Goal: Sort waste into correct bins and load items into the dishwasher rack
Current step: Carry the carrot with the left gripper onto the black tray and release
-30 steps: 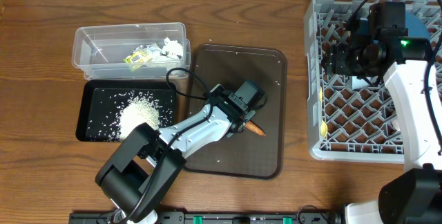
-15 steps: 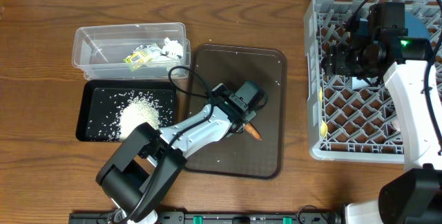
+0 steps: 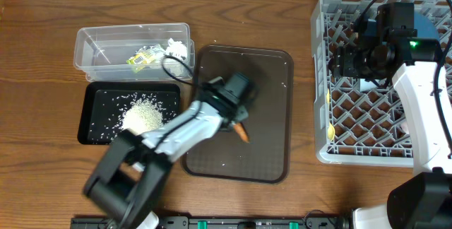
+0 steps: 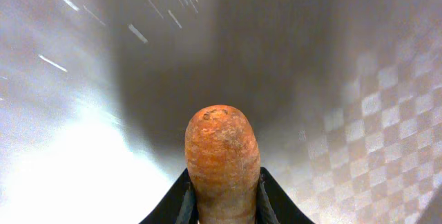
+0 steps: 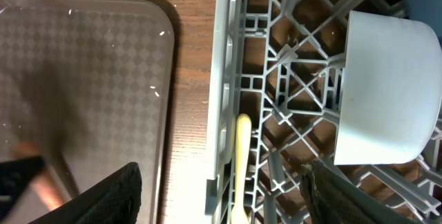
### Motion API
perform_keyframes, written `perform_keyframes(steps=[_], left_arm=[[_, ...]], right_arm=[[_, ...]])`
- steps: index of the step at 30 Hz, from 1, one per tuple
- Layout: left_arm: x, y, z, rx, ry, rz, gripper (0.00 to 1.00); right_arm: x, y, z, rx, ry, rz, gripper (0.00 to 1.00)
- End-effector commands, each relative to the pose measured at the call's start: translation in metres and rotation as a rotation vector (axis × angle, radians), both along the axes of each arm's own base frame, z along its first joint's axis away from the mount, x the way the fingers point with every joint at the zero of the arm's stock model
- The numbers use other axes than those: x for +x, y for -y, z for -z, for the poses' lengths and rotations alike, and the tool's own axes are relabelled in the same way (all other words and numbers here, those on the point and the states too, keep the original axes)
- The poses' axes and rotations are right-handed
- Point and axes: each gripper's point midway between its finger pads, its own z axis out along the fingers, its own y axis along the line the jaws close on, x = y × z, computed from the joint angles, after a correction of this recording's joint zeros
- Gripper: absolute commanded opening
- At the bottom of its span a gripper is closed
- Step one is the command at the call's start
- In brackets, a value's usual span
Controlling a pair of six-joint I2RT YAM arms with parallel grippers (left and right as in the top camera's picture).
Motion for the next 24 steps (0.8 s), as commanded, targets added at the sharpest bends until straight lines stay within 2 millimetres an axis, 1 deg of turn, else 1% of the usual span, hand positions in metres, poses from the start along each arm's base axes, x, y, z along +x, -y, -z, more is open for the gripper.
perform_keyframes(steps=[1, 2, 3, 7, 10, 14, 17, 19, 21, 24], left_arm=[[0.019, -0.034, -0.041, 0.064, 0.125, 0.074, 0.06], [0.023, -0.046, -0.049, 0.086, 0.144, 0.058, 0.06], [0.029, -0.064, -0.058, 0.115, 0.167, 0.034, 0.06], [0.039, -0.115, -0.076, 0.167, 0.199, -0.057, 0.06], [0.043, -0.155, -0.077, 0.182, 0.181, -0.162, 0.06], [0.043, -0.206, -0.071, 0.201, 0.137, -0.302, 0.06], [0.042, -0.234, -0.066, 0.209, 0.115, -0.383, 0.06], [0.040, -0.248, -0.060, 0.214, 0.095, -0.422, 0.06], [0.037, -0.258, -0.053, 0.221, 0.065, -0.448, 0.06], [0.033, -0.265, -0.037, 0.230, 0.011, -0.461, 0.06]], right_arm=[[0.002, 0.003, -0.016, -0.012, 0.045, -0.011, 0.74], [0.002, 0.003, -0.016, -0.012, 0.043, -0.011, 0.74], [0.001, 0.003, -0.016, -0.012, 0.043, -0.011, 0.74], [0.001, 0.003, -0.016, -0.012, 0.042, -0.011, 0.74], [0.001, 0.003, -0.016, -0.012, 0.042, -0.011, 0.74], [0.001, 0.003, -0.016, -0.012, 0.041, -0.011, 0.74], [0.001, 0.003, -0.016, -0.012, 0.040, -0.011, 0.74], [0.001, 0.003, -0.015, -0.012, 0.040, -0.011, 0.74], [0.001, 0.003, -0.015, -0.012, 0.039, -0.011, 0.74], [0.001, 0.003, -0.015, -0.012, 0.039, -0.011, 0.74]])
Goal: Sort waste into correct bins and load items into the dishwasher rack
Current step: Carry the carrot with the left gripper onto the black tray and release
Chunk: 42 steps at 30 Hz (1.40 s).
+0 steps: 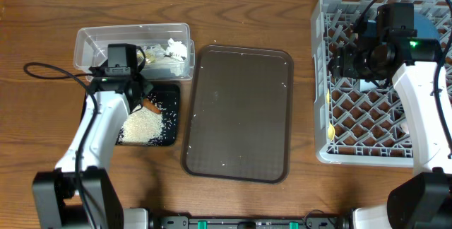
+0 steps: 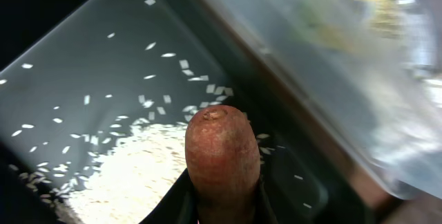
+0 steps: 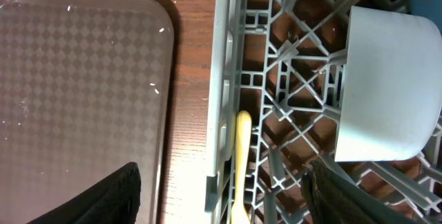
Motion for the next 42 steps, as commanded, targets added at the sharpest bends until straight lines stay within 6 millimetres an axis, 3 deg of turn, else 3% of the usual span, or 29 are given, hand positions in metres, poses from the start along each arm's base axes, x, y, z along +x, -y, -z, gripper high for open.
perform_keyframes(steps=[1, 7, 11, 14, 16, 18, 24, 30, 36, 42], left_arm=[[-0.006, -0.007, 0.020, 0.015, -0.071, -0.008, 0.06], [-0.011, -0.007, 0.052, 0.009, -0.162, -0.007, 0.06], [-0.010, -0.007, 0.056, 0.009, -0.167, -0.006, 0.07], [-0.008, -0.007, 0.055, 0.012, -0.159, 0.001, 0.17], [-0.008, -0.007, 0.053, 0.019, -0.159, 0.023, 0.33], [-0.007, -0.007, 0.049, 0.024, -0.153, 0.048, 0.41], [-0.009, -0.002, 0.010, 0.018, -0.073, 0.088, 0.47], [-0.038, 0.054, -0.020, -0.204, -0.066, 0.258, 0.47], [-0.094, 0.109, -0.014, -0.282, -0.278, 0.558, 0.45], [-0.139, 0.154, -0.009, -0.241, -0.436, 0.836, 0.31]], right_arm=[[0.003, 0.003, -0.016, -0.012, 0.047, -0.011, 0.74], [0.001, 0.003, -0.015, -0.012, 0.040, -0.011, 0.75], [0.001, 0.003, -0.015, -0.012, 0.040, -0.011, 0.75], [0.001, 0.003, -0.015, -0.012, 0.040, -0.011, 0.75], [0.001, 0.003, -0.015, -0.012, 0.040, -0.011, 0.75], [0.001, 0.003, -0.015, -0.012, 0.040, -0.011, 0.75], [0.001, 0.003, -0.015, -0.012, 0.040, -0.011, 0.75], [0.001, 0.003, -0.015, -0.012, 0.040, -0.010, 0.76], [0.002, 0.003, -0.016, -0.012, 0.043, -0.011, 0.76], [0.002, 0.003, -0.016, -0.011, 0.043, -0.010, 0.77]])
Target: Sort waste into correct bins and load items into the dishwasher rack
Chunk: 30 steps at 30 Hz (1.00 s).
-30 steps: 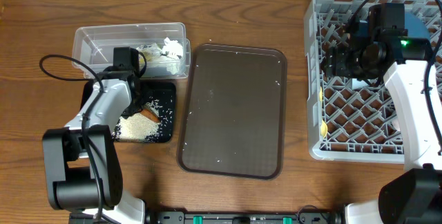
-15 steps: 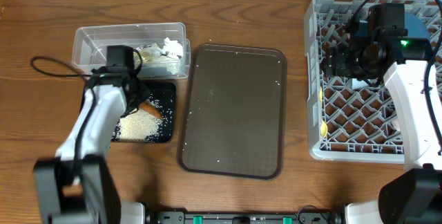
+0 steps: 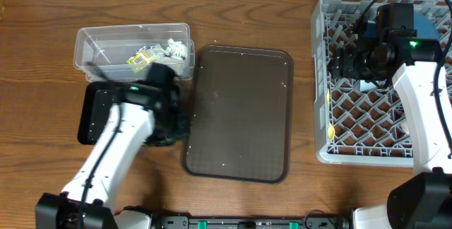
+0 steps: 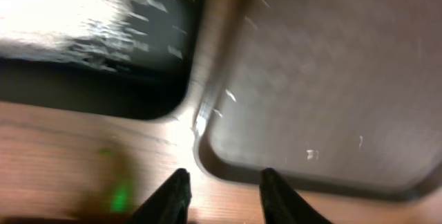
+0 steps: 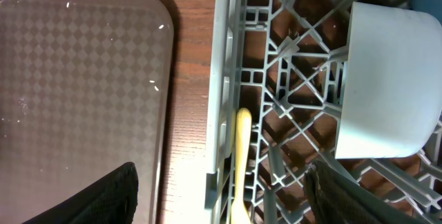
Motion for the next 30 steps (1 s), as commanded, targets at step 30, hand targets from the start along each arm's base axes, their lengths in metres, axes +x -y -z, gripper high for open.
perform_keyframes(steps=[30], left_arm=[[-0.151, 0.128, 0.051, -0.165, -0.078, 0.972, 0.06]], right_arm=[[0.000, 0.002, -0.015, -0.010, 0.036, -0.008, 0.77]])
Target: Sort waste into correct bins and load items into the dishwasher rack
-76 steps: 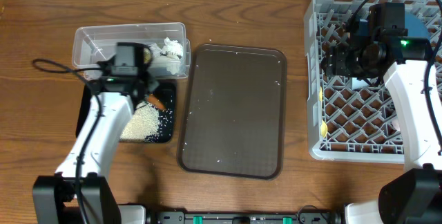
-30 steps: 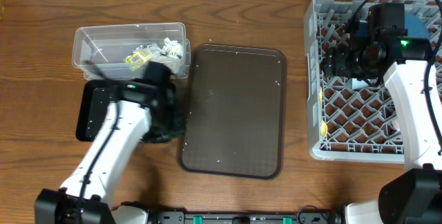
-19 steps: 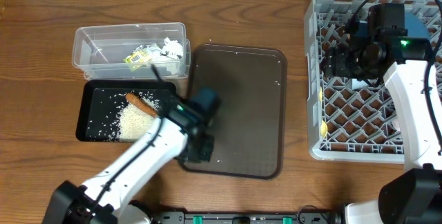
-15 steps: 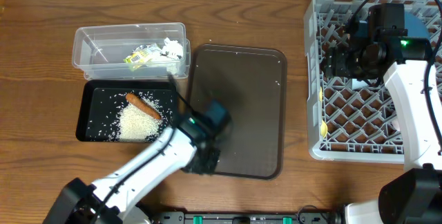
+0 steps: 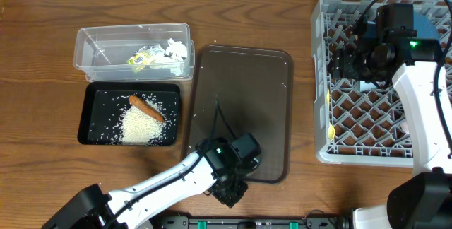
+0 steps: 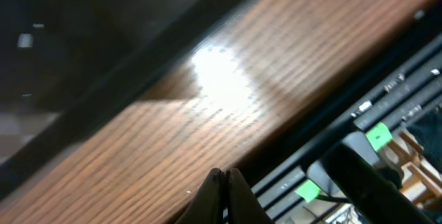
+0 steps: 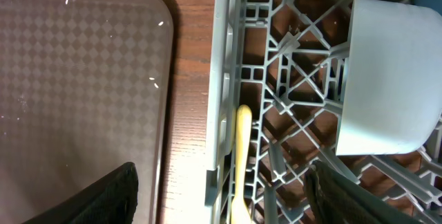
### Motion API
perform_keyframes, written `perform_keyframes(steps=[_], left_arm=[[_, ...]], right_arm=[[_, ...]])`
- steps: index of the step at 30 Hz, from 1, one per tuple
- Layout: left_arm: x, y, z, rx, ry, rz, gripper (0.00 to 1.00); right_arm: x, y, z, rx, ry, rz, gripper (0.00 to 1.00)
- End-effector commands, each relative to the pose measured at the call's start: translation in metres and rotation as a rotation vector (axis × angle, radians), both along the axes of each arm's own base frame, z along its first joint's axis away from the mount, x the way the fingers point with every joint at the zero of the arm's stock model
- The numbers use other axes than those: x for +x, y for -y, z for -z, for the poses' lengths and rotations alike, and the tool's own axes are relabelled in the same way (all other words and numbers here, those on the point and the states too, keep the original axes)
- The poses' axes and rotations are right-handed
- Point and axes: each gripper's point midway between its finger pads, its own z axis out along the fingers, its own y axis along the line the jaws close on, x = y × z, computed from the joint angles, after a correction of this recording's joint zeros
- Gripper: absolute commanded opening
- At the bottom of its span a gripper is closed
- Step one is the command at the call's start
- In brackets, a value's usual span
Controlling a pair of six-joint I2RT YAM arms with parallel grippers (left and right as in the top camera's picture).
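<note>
An orange carrot (image 5: pixel 146 107) lies on a heap of rice in the black bin (image 5: pixel 90 112). The clear bin (image 5: pixel 95 45) behind it holds crumpled wrappers. My left gripper (image 6: pixel 224 177) is shut on nothing, low over the table's front edge by the brown tray (image 5: pixel 240 109). Over the left part of the grey dishwasher rack (image 7: pixel 228 79) my right gripper (image 7: pixel 221 189) stands wide open. In the rack are a white cup (image 7: pixel 387 79) and a yellow utensil (image 7: pixel 242 162).
Black rails and cables (image 6: pixel 359 141) run along the table's front edge under the left wrist. A blue item (image 5: pixel 427 25) shows at the rack's far right corner. Rice grains speckle the tray.
My left arm has moved from the black bin's right side to the table's front edge below the tray, and its gripper has shut. The carrot now shows lying in the black bin. The right arm is unchanged.
My left gripper held the carrot over the brown tray, then over the rice in the black bin. A second ago it was open and empty between bin and tray. Now the carrot lies in the black bin and the gripper is shut at the front edge. The right gripper stayed open over the rack.
</note>
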Motion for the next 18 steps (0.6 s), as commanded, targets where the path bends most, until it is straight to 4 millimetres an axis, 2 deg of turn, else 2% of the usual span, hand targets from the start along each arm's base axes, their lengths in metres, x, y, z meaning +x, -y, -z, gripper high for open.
perform_keyframes(steps=[1, 13, 18], left_arm=[[-0.009, -0.003, 0.004, -0.003, -0.033, 0.033, 0.06], [-0.006, 0.001, 0.023, -0.033, -0.012, 0.059, 0.06], [-0.006, 0.001, 0.040, -0.002, -0.033, 0.075, 0.06]], right_arm=[[0.002, 0.003, -0.016, -0.010, 0.045, -0.008, 0.77], [0.002, 0.002, -0.016, -0.010, 0.043, -0.008, 0.77], [0.000, 0.002, -0.015, -0.010, 0.034, -0.008, 0.77]])
